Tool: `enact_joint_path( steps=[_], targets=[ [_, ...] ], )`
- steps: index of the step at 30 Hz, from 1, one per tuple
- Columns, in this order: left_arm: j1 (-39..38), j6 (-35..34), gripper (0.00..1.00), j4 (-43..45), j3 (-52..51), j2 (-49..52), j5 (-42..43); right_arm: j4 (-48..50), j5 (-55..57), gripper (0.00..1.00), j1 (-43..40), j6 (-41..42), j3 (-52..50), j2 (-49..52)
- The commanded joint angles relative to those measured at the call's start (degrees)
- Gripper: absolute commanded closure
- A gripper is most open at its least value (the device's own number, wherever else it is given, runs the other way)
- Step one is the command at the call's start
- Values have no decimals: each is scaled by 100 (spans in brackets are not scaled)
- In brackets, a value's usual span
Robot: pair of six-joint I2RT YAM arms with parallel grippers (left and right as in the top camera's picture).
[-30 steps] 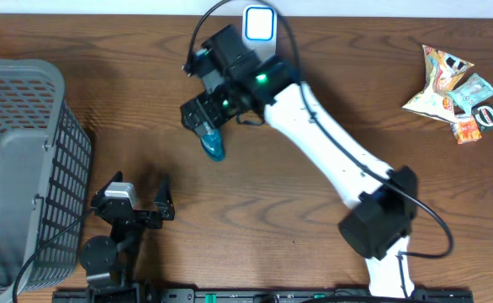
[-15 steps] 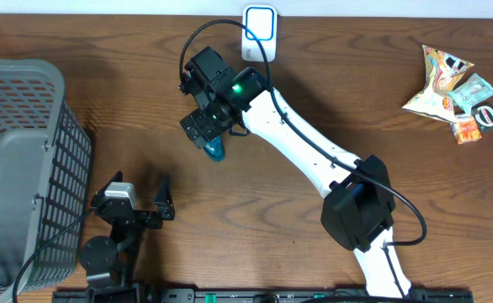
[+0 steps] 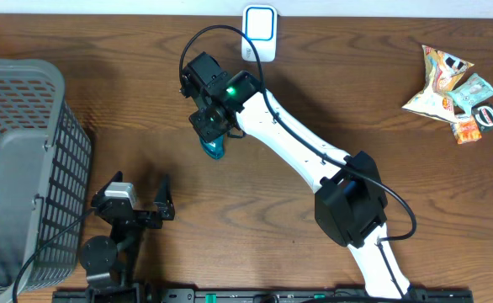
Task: Scan the item barcode
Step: 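Reach the right gripper to the Listerine bottle and grasp it, then lift the Listerine bottle and tilt it toward the scanner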
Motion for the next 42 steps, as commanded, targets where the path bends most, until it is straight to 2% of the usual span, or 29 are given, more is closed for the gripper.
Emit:
enact_joint_path(
  steps=[1,4,9,14,21,28,36,42],
  targets=[
    [-13,48,2,-160,-101,-31,94,-101,636,70,4,535,-50,96],
    [-13,48,2,-160,-101,-31,92,-238,1126,73,-72,1169,-50,-92],
    [-11,48,2,-160,-101,-31,94,-358,1473,75,-157,1775,-50,-437],
    [-13,48,2,-160,-101,-31,92,-647,2114,76,-229,2885,-50,-664],
    [-13,50,2,-160,-101,-31,92,-1427,2796,78,-380,5322,-57,-632],
    [-13,50,2,-160,-101,-31,92,-1539,2817,65,-588,7064,-57,-632],
    [-13,50,2,-160,-101,-31,94,-1598,2490,64,-621,8242,-105,-623],
    [-13,48,2,-160,-101,-31,94,-1572,2481,61,-621,8266,-105,-623]
  ],
)
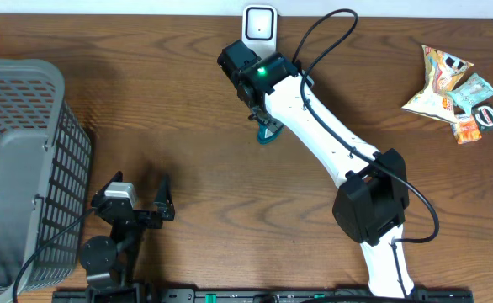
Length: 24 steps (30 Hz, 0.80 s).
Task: Scan the item barcode
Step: 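Lift the Listerine bottle and tilt it toward the scanner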
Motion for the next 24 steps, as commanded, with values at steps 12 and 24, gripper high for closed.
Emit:
enact_joint_path(
  steps=[12,24],
  targets=[
    [-13,48,2,-160,-101,-31,94,210,-918,2,-94,-1379,-13,-966],
    [-13,48,2,-160,-101,-31,92,-376,-1384,1,-376,-11138,-66,-1812]
  ],
)
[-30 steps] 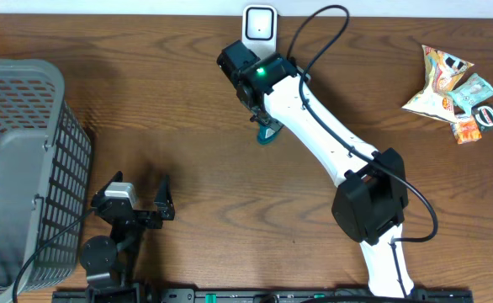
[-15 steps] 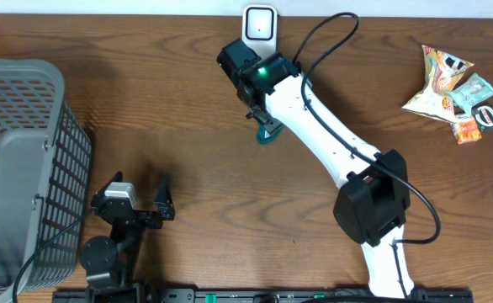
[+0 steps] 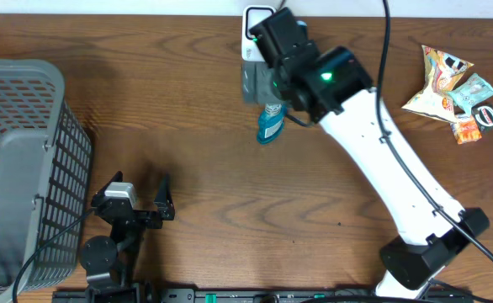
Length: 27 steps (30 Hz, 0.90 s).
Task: Scan the item barcode
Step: 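Lift the Listerine bottle and tilt it toward the scanner, then hold the Listerine bottle in front of the barcode scanner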
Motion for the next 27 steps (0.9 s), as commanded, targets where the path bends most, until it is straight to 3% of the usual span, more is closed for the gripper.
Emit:
enact_joint_path(
  steps=[1,8,18,27],
  targets=[
    [-13,52,2,-160,-101,-31,92,-531,-518,1,-267,-5167,-103,168],
    [-13,50,2,-160,-101,-31,94,-282,-92,1,-702,-6039,-111,308],
    [-11,50,2,-160,-101,-31,94,-337,-3617,1,-1928,-9551,-129,636],
    [-13,52,2,-160,-101,-31,92,-372,-4708,1,-2142,-10581,-129,1386]
  ],
)
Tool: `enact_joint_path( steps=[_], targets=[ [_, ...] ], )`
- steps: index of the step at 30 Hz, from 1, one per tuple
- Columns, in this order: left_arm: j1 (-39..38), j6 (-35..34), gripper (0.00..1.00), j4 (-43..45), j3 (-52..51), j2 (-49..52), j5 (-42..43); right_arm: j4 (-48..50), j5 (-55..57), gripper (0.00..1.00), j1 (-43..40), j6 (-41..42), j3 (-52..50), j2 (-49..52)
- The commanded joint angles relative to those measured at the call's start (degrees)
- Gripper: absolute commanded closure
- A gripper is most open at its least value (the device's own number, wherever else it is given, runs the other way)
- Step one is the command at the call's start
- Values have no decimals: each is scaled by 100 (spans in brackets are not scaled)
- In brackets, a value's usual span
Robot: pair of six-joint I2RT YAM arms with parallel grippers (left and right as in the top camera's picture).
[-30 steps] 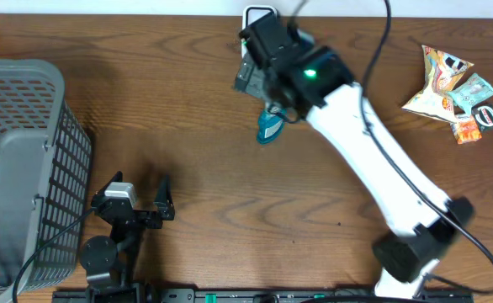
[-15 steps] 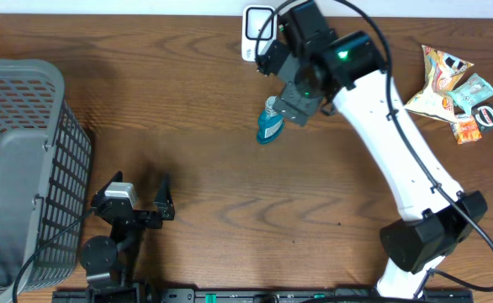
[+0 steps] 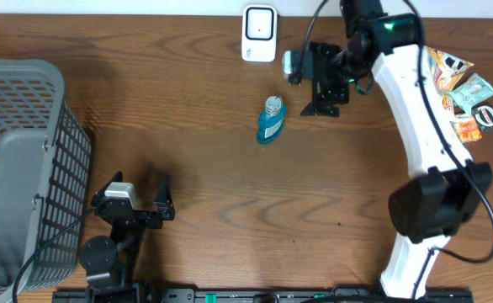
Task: Scan the item barcode
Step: 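Hold the Listerine bottle in front of the barcode scanner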
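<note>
A small clear bottle with blue liquid [image 3: 270,120] lies on the wooden table, a little below the white barcode scanner [image 3: 259,34] that stands at the far edge. My right gripper [image 3: 320,94] hovers to the right of the bottle, apart from it, open with nothing in it. Near the front left, my left gripper [image 3: 164,200] rests open and holds nothing.
A grey mesh basket [image 3: 19,151] fills the left side of the table. Several snack packets [image 3: 453,88] lie in a pile at the far right. The right arm's white links run down the right side to its base at the front edge.
My right gripper was over the scanner, at the bottle's top end. Now it sits further right, apart from the bottle. The bottle lies in almost the same spot. The left arm has not moved.
My right gripper first had the bottle left of centre on the table. Then it was with the bottle nearer the scanner, then right below the scanner. Now the bottle lies free there and the gripper is off to the right.
</note>
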Motion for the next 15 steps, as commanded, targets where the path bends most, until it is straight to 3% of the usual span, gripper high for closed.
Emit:
enact_joint_path(
  steps=[1,15],
  targets=[
    [-11,48,2,-160,-101,-31,94,-17,-778,1,79,-739,-39,326],
    [-13,48,2,-160,-101,-31,94,579,-1296,1,111,-791,-39,1106]
  ],
)
